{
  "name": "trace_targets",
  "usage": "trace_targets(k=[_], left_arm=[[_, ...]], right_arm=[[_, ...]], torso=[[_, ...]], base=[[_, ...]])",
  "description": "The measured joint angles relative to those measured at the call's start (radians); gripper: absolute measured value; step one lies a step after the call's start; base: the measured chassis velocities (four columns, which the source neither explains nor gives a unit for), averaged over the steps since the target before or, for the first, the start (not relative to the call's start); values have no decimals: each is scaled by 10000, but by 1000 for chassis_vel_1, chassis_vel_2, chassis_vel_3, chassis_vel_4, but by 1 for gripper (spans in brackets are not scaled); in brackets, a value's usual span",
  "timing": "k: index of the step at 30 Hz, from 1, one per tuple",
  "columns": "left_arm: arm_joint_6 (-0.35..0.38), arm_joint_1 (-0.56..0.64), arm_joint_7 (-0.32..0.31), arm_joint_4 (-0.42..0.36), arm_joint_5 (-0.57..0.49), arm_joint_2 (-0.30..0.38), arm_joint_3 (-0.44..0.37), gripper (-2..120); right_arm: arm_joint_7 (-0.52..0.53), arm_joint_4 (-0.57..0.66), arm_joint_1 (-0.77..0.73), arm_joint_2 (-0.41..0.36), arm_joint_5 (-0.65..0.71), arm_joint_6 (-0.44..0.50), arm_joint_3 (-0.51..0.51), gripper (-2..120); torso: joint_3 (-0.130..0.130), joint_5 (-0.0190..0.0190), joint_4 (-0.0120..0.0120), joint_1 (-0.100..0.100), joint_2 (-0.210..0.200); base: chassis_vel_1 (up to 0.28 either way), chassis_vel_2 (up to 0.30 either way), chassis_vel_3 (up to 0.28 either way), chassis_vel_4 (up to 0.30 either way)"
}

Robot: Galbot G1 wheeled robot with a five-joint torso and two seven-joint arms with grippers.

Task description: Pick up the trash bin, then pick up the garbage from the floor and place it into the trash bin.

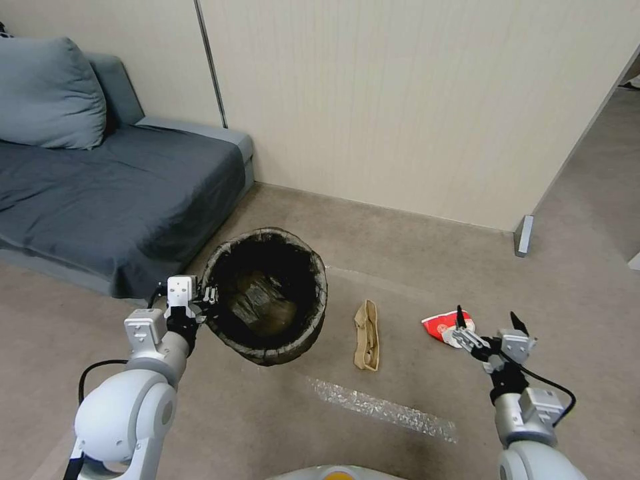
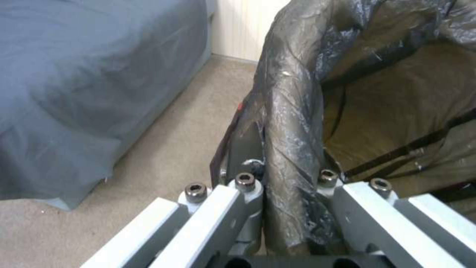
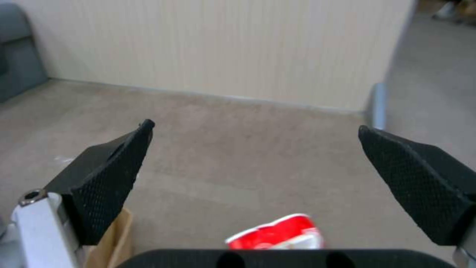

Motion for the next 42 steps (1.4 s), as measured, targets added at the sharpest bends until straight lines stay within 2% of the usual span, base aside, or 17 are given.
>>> trace_targets(k=[10, 18, 24, 32, 42], left_arm=[[85, -20, -6, -195, -10, 15, -15, 3], [108, -54, -15, -269, -35, 5, -25, 3], [114, -77, -27, -338, -78, 23, -76, 3], [190, -155, -155, -420, -160, 60, 37, 3], [222, -201, -169, -421, -161, 70, 116, 3]], right_arm=[[530, -1341, 1960, -880, 1512, -1697, -1215, 100], [881, -2368, 3028, -1094, 2567, -2439, -2146, 100], [1080, -3669, 4150, -1093, 2988, -3088, -2765, 100], [1313, -5581, 5289, -845, 3210, -3218, -3274, 100], [1724, -6666, 5682, -646, 3162, -3392, -3450, 100]], torso=[[1, 1, 1, 1, 0], [1, -1, -1, 1, 0], [1, -1, 0, 1, 0], [0, -1, 0, 1, 0], [0, -1, -2, 1, 0]], base=[[0, 0, 0, 0], [0, 0, 0, 0], [0, 0, 0, 0], [0, 0, 0, 0], [0, 0, 0, 0]])
